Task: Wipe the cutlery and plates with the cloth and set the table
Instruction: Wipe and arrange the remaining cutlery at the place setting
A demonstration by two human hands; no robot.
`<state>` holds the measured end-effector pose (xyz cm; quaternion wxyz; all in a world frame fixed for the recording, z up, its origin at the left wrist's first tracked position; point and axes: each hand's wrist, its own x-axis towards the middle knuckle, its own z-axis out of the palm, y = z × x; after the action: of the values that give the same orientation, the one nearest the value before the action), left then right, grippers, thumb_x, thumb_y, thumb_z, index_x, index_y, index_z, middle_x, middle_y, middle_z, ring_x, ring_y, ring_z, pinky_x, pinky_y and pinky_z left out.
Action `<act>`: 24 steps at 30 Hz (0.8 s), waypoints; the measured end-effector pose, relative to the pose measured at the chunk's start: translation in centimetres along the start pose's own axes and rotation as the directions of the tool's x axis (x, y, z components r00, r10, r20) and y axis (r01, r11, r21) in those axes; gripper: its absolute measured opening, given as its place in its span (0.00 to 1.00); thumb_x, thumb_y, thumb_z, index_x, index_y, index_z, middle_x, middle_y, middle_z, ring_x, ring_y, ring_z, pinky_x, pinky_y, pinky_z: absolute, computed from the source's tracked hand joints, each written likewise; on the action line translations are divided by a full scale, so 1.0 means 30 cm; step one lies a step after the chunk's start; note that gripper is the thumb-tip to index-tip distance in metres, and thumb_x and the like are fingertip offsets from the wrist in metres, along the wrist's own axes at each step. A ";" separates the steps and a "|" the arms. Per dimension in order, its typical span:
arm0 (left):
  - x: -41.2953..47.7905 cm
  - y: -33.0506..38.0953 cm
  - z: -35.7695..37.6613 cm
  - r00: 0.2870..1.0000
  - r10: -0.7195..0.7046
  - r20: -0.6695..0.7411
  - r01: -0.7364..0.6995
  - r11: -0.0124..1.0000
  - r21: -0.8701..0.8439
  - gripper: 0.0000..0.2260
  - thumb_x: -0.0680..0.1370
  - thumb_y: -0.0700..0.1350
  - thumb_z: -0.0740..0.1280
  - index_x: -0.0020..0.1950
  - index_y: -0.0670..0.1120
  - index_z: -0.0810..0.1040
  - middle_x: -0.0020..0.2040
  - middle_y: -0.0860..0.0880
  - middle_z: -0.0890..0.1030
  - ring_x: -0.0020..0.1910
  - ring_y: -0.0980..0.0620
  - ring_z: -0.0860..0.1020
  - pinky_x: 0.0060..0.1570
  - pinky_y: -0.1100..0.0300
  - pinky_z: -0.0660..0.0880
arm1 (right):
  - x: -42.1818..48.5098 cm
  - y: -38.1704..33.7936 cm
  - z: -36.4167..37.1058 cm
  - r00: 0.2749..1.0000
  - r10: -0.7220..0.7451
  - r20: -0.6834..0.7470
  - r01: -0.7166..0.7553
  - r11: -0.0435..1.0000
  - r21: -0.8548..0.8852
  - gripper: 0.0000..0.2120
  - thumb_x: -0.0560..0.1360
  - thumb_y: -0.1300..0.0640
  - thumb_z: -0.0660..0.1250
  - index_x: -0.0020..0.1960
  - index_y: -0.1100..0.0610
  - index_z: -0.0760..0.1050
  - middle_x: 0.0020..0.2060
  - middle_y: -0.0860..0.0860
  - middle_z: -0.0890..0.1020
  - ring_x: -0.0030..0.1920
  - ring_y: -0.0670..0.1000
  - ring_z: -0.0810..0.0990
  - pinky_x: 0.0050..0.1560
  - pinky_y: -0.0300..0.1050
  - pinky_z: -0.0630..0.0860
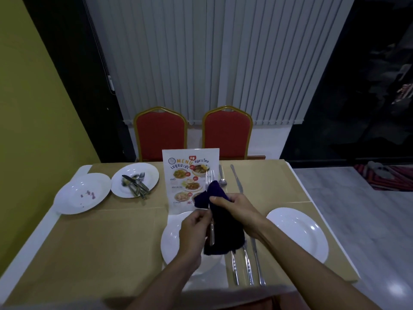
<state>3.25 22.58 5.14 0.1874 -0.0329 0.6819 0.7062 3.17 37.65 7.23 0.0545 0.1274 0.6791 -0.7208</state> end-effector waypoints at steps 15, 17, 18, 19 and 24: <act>0.134 0.144 -0.062 0.985 0.169 0.036 -0.171 0.983 0.061 0.03 0.76 0.45 0.72 0.47 0.47 0.84 0.48 0.47 0.84 0.47 0.49 0.81 0.40 0.60 0.78 | -0.029 -0.039 0.026 0.985 -0.161 0.068 0.174 0.874 -0.453 0.21 0.69 0.38 0.72 0.51 0.54 0.83 0.46 0.53 0.86 0.49 0.53 0.85 0.57 0.59 0.78; 0.156 0.165 -0.033 0.986 0.163 -0.046 -0.161 0.986 0.038 0.02 0.75 0.42 0.74 0.46 0.45 0.84 0.51 0.44 0.83 0.49 0.47 0.81 0.44 0.57 0.80 | -0.032 -0.027 0.034 0.988 -0.155 0.024 0.149 0.880 -0.451 0.22 0.66 0.37 0.72 0.50 0.53 0.83 0.44 0.51 0.86 0.46 0.50 0.85 0.54 0.54 0.80; 0.166 0.171 -0.025 0.988 0.124 -0.089 -0.127 0.991 -0.031 0.03 0.74 0.41 0.74 0.47 0.44 0.84 0.53 0.44 0.83 0.51 0.46 0.81 0.50 0.53 0.80 | -0.037 -0.012 0.034 0.989 -0.148 0.010 0.135 0.870 -0.474 0.20 0.66 0.37 0.73 0.48 0.52 0.83 0.41 0.48 0.86 0.42 0.47 0.85 0.48 0.48 0.81; 0.171 0.176 -0.021 0.990 0.069 -0.120 -0.084 0.989 -0.123 0.04 0.74 0.41 0.74 0.48 0.44 0.84 0.54 0.43 0.83 0.53 0.45 0.81 0.56 0.49 0.79 | -0.047 0.007 0.034 0.991 -0.136 0.016 0.125 0.851 -0.510 0.17 0.66 0.38 0.73 0.45 0.50 0.82 0.37 0.46 0.85 0.38 0.46 0.84 0.41 0.42 0.80; 0.152 0.117 -0.013 1.000 -0.025 -0.016 0.025 1.000 -0.012 0.08 0.76 0.49 0.72 0.50 0.46 0.85 0.44 0.54 0.83 0.46 0.57 0.78 0.43 0.60 0.71 | -0.080 0.058 0.017 0.997 -0.082 -0.002 0.066 0.811 -0.581 0.13 0.68 0.35 0.69 0.40 0.44 0.80 0.32 0.46 0.85 0.32 0.47 0.84 0.38 0.43 0.80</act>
<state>-2.15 23.20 7.07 0.1906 -0.0482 0.6788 0.7075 5.86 36.79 6.18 0.0536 0.0879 0.8716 -0.4793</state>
